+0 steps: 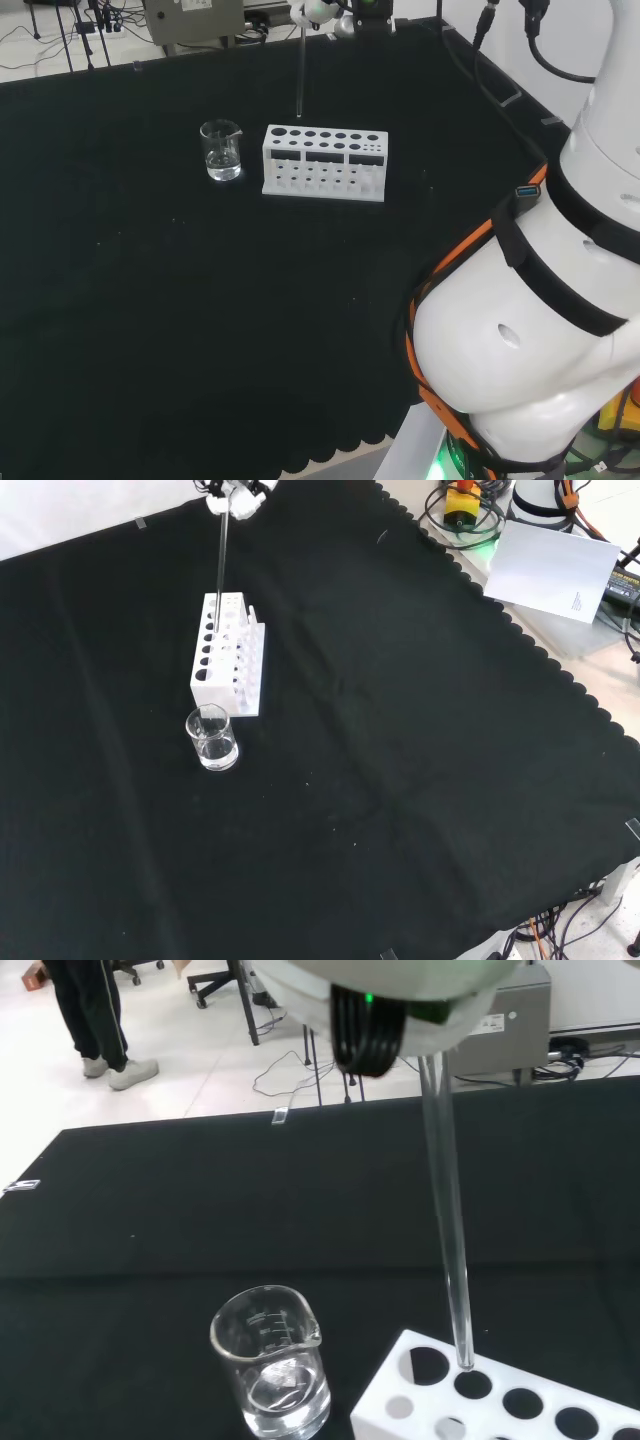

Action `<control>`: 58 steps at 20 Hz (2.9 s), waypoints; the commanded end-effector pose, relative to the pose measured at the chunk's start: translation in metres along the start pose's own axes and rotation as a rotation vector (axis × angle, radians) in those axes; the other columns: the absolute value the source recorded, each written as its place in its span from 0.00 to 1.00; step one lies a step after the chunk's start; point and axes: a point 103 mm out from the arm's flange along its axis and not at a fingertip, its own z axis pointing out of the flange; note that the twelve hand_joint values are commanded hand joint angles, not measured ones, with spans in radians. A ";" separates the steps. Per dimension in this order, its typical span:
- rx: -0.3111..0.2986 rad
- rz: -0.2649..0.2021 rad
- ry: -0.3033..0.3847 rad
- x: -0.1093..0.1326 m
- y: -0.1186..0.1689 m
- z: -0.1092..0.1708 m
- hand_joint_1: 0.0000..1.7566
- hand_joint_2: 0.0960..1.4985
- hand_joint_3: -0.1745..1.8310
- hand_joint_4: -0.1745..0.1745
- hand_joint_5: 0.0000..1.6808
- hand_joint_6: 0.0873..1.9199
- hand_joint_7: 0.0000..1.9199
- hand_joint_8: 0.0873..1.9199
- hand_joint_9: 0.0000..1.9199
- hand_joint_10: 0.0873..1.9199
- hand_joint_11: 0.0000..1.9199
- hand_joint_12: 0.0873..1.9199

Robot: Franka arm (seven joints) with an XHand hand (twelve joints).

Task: Stir in the beaker to the left of the white test tube rack with the glass rod.

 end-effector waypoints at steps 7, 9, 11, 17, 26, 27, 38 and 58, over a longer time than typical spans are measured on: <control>0.002 -0.032 -0.001 0.013 0.002 -0.001 0.75 0.47 0.34 0.00 0.78 0.07 0.65 0.48 0.95 0.24 0.71 0.50; 0.005 -0.047 0.001 0.019 0.008 -0.002 0.75 0.47 0.34 0.00 0.78 0.07 0.65 0.48 0.95 0.24 0.71 0.50; 0.008 -0.063 0.005 0.026 0.014 -0.004 0.75 0.47 0.34 0.00 0.78 0.07 0.65 0.48 0.95 0.24 0.71 0.50; 0.006 -0.109 0.028 0.048 0.037 -0.003 0.75 0.47 0.34 0.00 0.78 0.07 0.65 0.48 0.96 0.24 0.71 0.50; 0.029 -0.207 0.051 0.067 0.065 0.009 0.75 0.47 0.34 0.00 0.78 0.07 0.65 0.48 0.96 0.23 0.71 0.50; 0.033 -0.217 0.052 0.068 0.067 0.012 0.75 0.47 0.34 0.00 0.78 0.07 0.65 0.48 0.96 0.23 0.71 0.50; 0.063 -0.254 0.089 0.072 0.090 0.034 0.75 0.47 0.34 0.00 0.78 0.06 0.65 0.48 0.96 0.23 0.71 0.50; 0.121 -0.272 0.114 0.071 0.118 0.074 0.75 0.47 0.34 0.00 0.79 0.05 0.65 0.48 0.96 0.23 0.71 0.50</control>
